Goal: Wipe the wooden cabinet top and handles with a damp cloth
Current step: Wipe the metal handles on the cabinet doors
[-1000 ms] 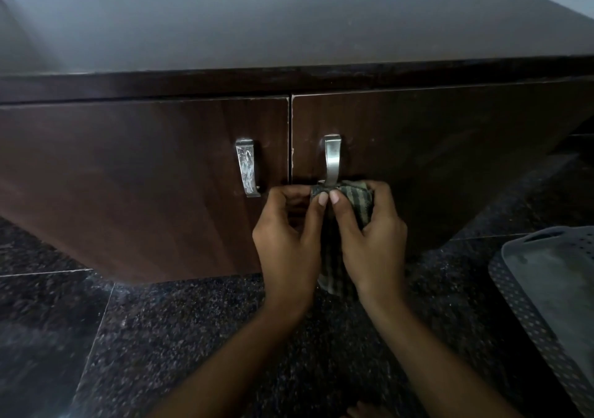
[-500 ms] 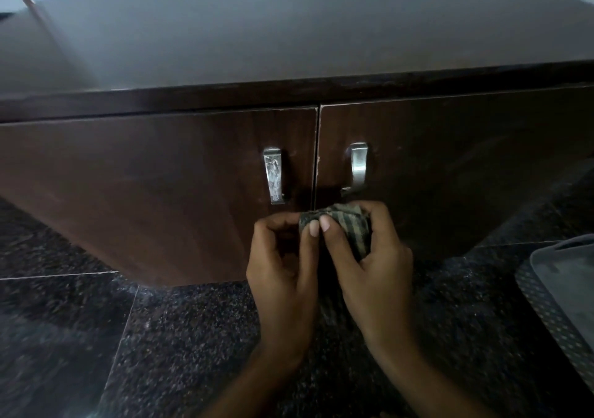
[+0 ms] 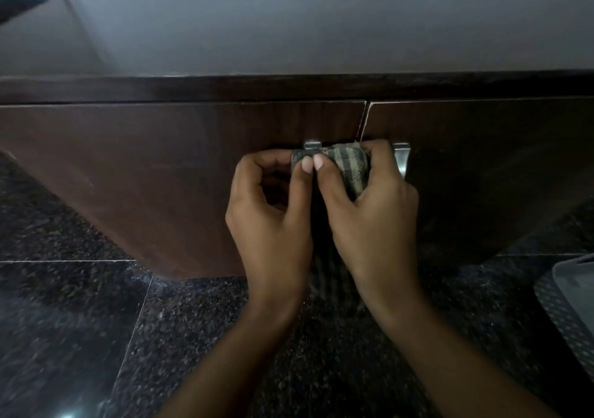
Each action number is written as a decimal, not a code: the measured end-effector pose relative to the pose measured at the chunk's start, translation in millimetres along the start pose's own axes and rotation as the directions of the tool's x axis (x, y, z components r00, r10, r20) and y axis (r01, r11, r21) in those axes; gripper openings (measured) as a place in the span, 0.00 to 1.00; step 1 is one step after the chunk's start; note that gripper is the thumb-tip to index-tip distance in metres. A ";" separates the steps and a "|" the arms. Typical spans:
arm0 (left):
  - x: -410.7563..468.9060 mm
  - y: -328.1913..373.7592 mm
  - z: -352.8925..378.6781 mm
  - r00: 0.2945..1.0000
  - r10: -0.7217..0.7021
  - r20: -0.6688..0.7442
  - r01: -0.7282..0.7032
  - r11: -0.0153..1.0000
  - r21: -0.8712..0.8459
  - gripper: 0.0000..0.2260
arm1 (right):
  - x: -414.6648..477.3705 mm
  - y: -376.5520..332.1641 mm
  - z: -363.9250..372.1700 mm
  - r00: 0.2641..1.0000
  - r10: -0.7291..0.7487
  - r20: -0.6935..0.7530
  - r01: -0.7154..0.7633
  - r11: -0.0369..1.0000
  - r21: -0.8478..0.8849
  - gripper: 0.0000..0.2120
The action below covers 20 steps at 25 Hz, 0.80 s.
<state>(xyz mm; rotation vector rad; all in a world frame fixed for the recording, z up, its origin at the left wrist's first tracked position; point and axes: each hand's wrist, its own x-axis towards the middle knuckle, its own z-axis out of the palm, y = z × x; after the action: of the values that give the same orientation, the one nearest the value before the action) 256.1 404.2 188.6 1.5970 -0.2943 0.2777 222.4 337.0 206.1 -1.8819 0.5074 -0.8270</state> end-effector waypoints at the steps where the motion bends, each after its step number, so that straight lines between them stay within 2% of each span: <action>1: 3.1 1.3 0.3 1.000 -0.001 0.005 0.001 1.000 0.007 0.07 | 3.1 -2.0 -1.1 1.000 0.001 0.013 -0.001 0.999 -0.039 0.07; 7: -1.7 -1.7 -4.9 0.999 -0.044 0.027 0.042 0.998 0.049 0.07 | -0.8 -0.3 -1.6 0.996 0.043 0.080 -0.030 0.988 -0.154 0.08; 14: 8.3 -2.7 -1.6 1.000 0.015 -0.016 -0.014 0.999 0.053 0.08 | 7.3 -4.5 -0.1 0.996 0.028 0.086 -0.016 0.991 -0.131 0.08; 20: -9.4 -15.3 -4.5 1.000 -0.025 -0.014 0.025 1.000 0.001 0.06 | -9.5 11.1 3.2 0.991 0.021 0.134 -0.010 0.996 -0.086 0.08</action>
<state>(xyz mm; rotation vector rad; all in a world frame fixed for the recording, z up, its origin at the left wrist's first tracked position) 252.7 409.6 171.2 1.5986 -0.2636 0.2700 218.4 340.4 192.1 -1.9942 0.4791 -0.6712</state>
